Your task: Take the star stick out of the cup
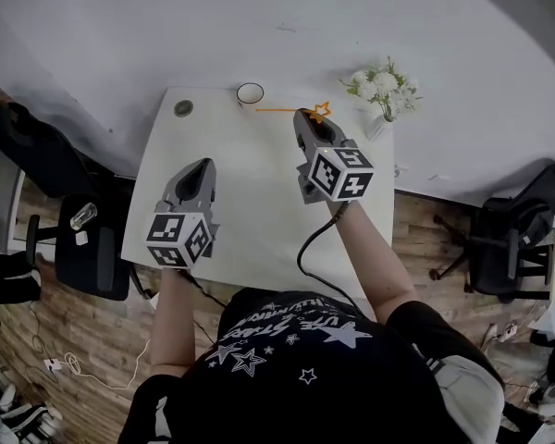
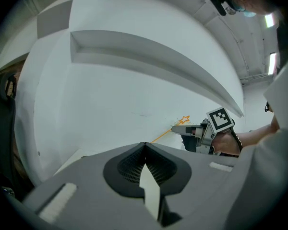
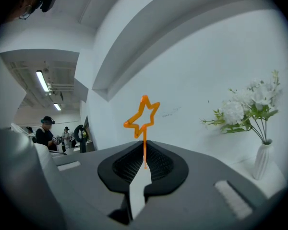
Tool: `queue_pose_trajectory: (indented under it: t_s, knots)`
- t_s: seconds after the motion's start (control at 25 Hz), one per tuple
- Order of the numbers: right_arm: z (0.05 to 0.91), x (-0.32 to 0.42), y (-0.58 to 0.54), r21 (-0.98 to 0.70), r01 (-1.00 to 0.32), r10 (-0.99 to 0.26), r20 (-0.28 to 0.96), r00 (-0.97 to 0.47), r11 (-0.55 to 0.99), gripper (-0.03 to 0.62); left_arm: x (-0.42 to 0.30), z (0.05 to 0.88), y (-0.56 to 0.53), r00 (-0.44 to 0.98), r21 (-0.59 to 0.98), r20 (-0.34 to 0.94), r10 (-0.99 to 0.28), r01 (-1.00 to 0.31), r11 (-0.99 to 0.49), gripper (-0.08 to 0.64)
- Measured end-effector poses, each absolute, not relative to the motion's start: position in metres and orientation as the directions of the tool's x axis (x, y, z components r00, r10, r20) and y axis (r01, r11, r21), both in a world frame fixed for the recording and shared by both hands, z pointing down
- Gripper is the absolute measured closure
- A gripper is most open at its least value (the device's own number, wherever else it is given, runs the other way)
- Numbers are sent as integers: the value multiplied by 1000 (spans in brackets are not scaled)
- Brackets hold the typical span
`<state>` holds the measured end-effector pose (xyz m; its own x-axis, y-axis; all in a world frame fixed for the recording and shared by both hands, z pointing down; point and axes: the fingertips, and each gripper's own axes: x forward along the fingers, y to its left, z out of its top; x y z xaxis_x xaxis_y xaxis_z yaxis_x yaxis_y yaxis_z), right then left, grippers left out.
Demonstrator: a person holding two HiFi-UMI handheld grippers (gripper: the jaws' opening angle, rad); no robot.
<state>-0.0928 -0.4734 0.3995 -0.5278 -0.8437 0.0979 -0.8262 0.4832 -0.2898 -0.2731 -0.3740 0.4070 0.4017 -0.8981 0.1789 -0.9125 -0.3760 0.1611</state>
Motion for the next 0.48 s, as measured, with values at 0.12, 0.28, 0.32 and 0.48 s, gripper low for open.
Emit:
queue_pose_trajectory:
  t_s: [0.12,0.28,0.32,0.48]
  knots:
    - [397,-82,-456,-295,-816,-834,94,-543,497,560,-260,401,-357,393,148,172,-903,-917,-370,557]
    - [393,-70,-434,-300,-796,-817,82,-571,526,560,-243,394,-335,382,137,160,-910,-922,-362,557]
    - [392,-67,-429,-297,-791,-812,77,-578,534,560,-239,393,-330,377,132,157,-913,-924,-359,557]
    - [393,-56,-403,-286,-776,-796,71,-601,561,560,-226,388,-304,347,119,144,-927,-936,-332,557]
